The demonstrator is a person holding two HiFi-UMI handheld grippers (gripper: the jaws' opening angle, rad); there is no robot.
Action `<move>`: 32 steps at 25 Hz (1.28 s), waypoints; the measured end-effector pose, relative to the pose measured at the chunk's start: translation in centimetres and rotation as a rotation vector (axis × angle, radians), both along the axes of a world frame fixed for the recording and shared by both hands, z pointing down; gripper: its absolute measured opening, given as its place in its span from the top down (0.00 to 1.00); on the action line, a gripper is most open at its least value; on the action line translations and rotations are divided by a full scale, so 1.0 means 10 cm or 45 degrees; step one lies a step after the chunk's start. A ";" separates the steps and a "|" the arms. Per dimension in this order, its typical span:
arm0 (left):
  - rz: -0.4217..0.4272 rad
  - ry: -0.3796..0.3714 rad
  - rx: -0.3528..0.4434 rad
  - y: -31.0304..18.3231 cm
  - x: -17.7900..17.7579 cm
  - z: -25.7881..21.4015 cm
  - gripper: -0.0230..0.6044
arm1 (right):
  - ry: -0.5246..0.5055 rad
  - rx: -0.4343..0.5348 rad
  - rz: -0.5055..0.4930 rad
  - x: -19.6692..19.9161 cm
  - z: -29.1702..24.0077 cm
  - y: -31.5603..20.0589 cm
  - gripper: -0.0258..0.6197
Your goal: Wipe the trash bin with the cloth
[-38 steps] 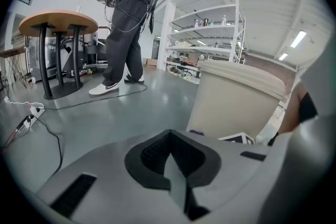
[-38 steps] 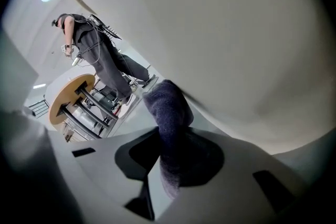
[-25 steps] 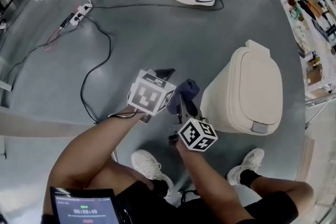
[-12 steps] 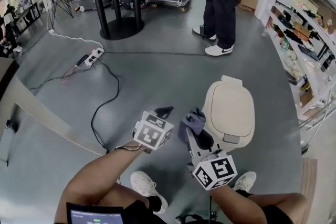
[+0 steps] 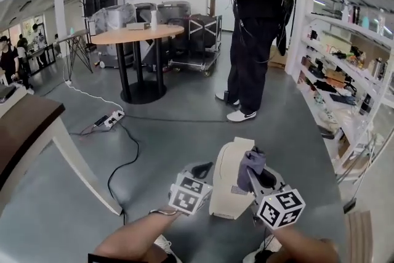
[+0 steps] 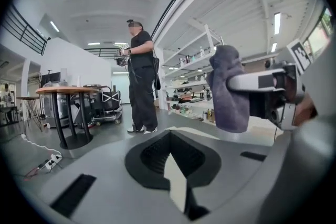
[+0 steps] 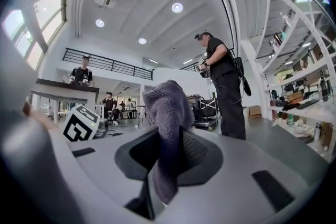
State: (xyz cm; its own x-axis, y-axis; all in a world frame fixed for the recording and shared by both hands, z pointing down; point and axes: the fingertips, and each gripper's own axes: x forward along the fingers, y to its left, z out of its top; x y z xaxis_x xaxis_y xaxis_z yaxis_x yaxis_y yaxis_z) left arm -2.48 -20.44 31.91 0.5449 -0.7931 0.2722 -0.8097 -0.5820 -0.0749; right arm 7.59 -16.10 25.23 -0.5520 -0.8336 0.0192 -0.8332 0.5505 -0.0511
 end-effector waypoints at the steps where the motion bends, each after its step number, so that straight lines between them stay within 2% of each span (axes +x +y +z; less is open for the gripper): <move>1: 0.000 0.040 0.006 0.07 0.10 -0.09 0.97 | 0.027 -0.003 0.007 0.11 -0.02 0.04 0.84; 3: -0.009 0.149 0.006 0.19 0.28 -0.27 0.97 | 0.084 -0.015 0.021 0.31 0.00 0.11 0.84; 5: -0.012 0.204 0.041 0.28 0.44 -0.41 0.97 | 0.154 -0.005 0.039 0.49 0.06 0.15 0.84; 7: -0.004 0.196 0.104 0.35 0.58 -0.54 0.97 | 0.190 0.020 0.074 0.67 0.11 0.16 0.84; 9: -0.003 0.196 0.150 0.45 0.69 -0.63 0.97 | 0.172 0.029 0.115 0.84 0.13 0.17 0.84; 13: -0.017 0.210 0.186 0.61 0.79 -0.70 0.97 | 0.178 0.053 0.166 0.97 0.02 0.08 0.84; 16: -0.030 0.187 0.175 0.67 0.86 -0.60 0.97 | 0.209 0.065 0.181 1.04 -0.02 0.08 0.84; 22: -0.068 0.223 0.142 0.70 0.85 -0.57 0.97 | 0.080 0.029 0.198 1.22 -0.13 0.26 0.84; 27: -0.069 0.185 0.125 0.66 0.90 -0.45 0.97 | 0.112 0.025 0.218 1.26 -0.08 0.40 0.85; 32: -0.043 0.191 0.128 0.68 0.96 -0.46 0.97 | 0.130 0.036 0.226 1.22 -0.04 0.45 0.85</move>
State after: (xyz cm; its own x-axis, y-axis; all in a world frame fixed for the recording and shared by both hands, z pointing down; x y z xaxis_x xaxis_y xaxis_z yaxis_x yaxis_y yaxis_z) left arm 7.14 -13.60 27.36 0.5461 -0.8308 0.1080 -0.8351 -0.5500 -0.0084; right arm 19.79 -11.57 24.82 -0.3928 -0.9186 0.0432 -0.9173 0.3947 0.0521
